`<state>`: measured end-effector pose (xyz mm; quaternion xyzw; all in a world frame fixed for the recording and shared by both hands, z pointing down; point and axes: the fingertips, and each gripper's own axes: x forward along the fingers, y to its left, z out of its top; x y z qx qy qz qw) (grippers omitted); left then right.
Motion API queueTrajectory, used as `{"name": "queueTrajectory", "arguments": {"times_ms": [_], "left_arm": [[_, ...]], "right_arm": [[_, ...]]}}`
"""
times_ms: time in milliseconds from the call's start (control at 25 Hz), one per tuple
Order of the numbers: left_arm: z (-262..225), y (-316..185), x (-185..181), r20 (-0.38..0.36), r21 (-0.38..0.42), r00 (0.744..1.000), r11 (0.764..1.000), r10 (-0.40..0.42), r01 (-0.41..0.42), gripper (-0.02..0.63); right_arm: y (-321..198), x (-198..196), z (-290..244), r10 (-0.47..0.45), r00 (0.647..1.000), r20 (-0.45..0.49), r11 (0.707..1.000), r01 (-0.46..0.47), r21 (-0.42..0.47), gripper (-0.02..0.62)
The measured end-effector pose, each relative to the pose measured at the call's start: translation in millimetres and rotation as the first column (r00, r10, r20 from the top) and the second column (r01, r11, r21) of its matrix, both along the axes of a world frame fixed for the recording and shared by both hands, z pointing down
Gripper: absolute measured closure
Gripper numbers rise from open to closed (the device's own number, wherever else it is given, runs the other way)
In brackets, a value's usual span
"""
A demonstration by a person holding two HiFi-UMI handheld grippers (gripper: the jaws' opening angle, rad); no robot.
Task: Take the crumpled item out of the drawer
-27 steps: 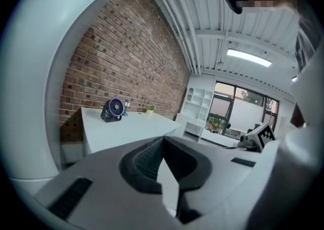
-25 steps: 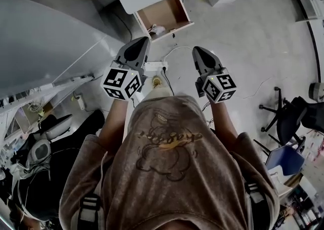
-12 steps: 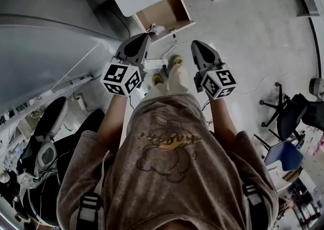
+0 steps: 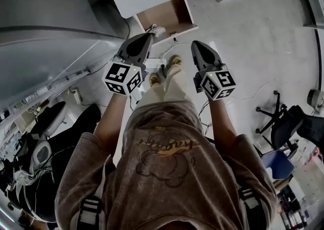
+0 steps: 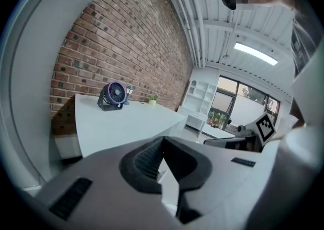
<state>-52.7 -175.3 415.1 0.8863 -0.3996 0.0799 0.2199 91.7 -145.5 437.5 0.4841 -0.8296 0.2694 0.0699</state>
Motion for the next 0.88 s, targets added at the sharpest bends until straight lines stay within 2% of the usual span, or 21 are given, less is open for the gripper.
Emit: {"name": "queueTrajectory", "arguments": {"times_ms": [400,600,880], "left_arm": [[54,-25,1,0.021,-0.043,1.0,0.999,-0.008,0.009,0.598],[89,-38,-1,0.047,-0.047,0.999,0.999,-0.004,0.006,0.598],[128,-48,4,0.045,-0.055,0.999,0.998,0.012,-0.01,0.598]], "right_arm": [[-32,0,54,-0.04,0.999,-0.016,0.998,0.039,-0.04,0.598],[-40,-4,85,-0.051,0.999,-0.019,0.997,0.05,-0.055,0.598],[-51,-6,119,-0.073,0.997,-0.028,0.995,0.071,-0.068,0.598]]}}
